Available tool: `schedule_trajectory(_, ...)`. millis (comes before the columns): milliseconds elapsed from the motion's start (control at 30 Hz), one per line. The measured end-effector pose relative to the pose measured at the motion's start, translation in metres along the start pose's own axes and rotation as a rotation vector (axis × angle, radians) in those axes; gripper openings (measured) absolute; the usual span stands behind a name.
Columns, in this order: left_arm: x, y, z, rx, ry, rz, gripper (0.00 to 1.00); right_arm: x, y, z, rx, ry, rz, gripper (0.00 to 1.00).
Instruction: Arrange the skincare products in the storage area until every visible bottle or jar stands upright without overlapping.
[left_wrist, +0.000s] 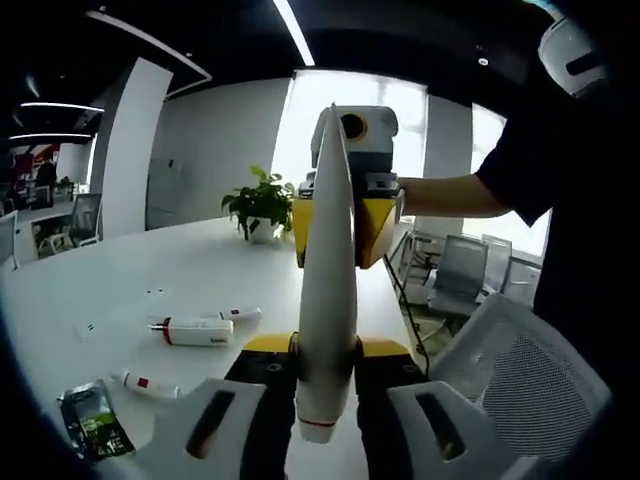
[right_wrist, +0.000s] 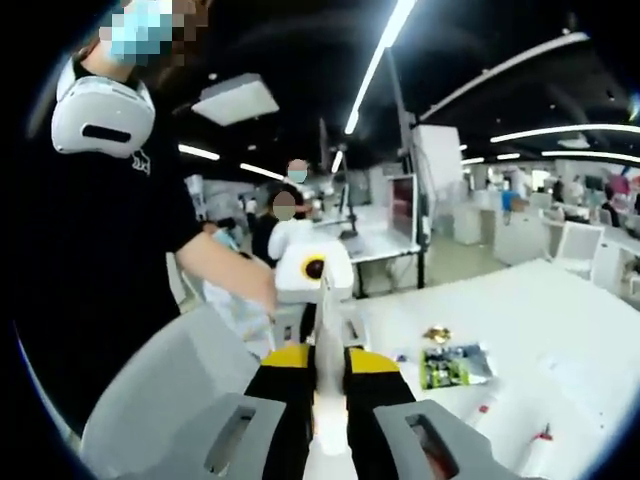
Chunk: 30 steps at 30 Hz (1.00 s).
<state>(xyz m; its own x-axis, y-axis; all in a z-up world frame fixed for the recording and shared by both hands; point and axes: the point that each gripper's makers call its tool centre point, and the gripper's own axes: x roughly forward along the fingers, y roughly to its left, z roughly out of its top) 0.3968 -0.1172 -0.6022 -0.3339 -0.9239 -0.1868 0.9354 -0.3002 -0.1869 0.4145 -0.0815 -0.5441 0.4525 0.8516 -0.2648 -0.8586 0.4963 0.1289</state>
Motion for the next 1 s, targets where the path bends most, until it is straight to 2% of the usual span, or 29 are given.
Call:
schedule_trajectory(133, 0.002, 0.003, -0.007, -0.016, -0.001, 0.018, 0.19, 0.001, -0.003, -0.007, 0.005, 0.006, -0.003, 0.01)
schedule_trajectory(300, 0.004, 0.015, -0.017, -0.020, 0.032, 0.057, 0.22, 0.004, -0.010, -0.017, 0.000, 0.016, -0.013, 0.01)
schedule_trajectory(400, 0.003, 0.025, -0.028, -0.036, 0.060, 0.094, 0.27, 0.006, -0.016, -0.023, -0.010, 0.028, -0.016, 0.01)
schedule_trajectory(567, 0.000, 0.037, -0.040, -0.061, 0.065, 0.151, 0.40, 0.008, -0.027, -0.034, -0.019, 0.036, -0.028, 0.01)
schedule_trajectory(833, -0.018, 0.056, -0.061, -0.132, 0.049, 0.267, 0.46, 0.010, -0.052, -0.055, -0.019, 0.051, -0.060, 0.01)
schedule_trajectory(1000, -0.032, 0.066, -0.078, -0.158, 0.060, 0.341, 0.53, 0.010, -0.069, -0.063, -0.012, 0.030, -0.080, 0.01)
